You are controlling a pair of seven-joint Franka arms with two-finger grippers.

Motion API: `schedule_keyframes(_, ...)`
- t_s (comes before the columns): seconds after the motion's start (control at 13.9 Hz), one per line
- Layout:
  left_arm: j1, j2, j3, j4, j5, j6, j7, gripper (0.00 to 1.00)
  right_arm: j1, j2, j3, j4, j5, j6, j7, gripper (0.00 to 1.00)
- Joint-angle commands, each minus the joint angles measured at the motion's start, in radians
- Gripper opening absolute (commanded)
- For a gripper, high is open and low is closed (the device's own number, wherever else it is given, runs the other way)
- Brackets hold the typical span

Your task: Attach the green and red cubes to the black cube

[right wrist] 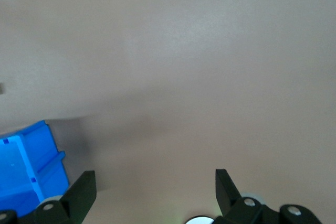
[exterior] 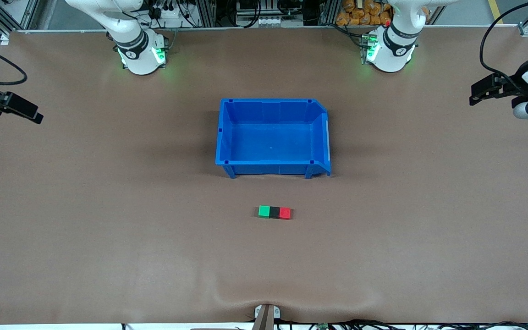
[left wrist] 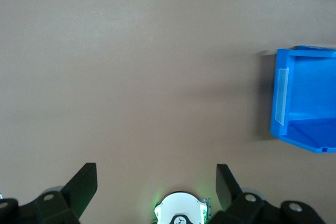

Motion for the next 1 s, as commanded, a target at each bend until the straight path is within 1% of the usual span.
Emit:
schedule_keyframes(0.0,0.003,-0.004,0.000,0.014,-0.034,-0.017,0.019,1.00,0.041,-0.056,-0.049,-0.055,0.018,0.017,-0.121,1.00)
schedule_keyframes(0.57,-0.001,-0.005,-0.009,0.013,-0.029,-0.019,0.012,1.00,0.050,-0.086,-0.049,-0.067,-0.001,-0.005,-0.120,1.00)
schedule_keyframes(0.72,0.003,-0.005,-0.021,0.014,-0.025,-0.017,0.012,1.00,0.053,-0.086,-0.049,-0.067,-0.042,-0.006,-0.126,1.00)
schedule_keyframes(0.93,0.005,-0.005,-0.021,0.014,-0.022,-0.017,0.012,1.00,0.058,-0.084,-0.045,-0.067,-0.051,-0.008,-0.128,1.00)
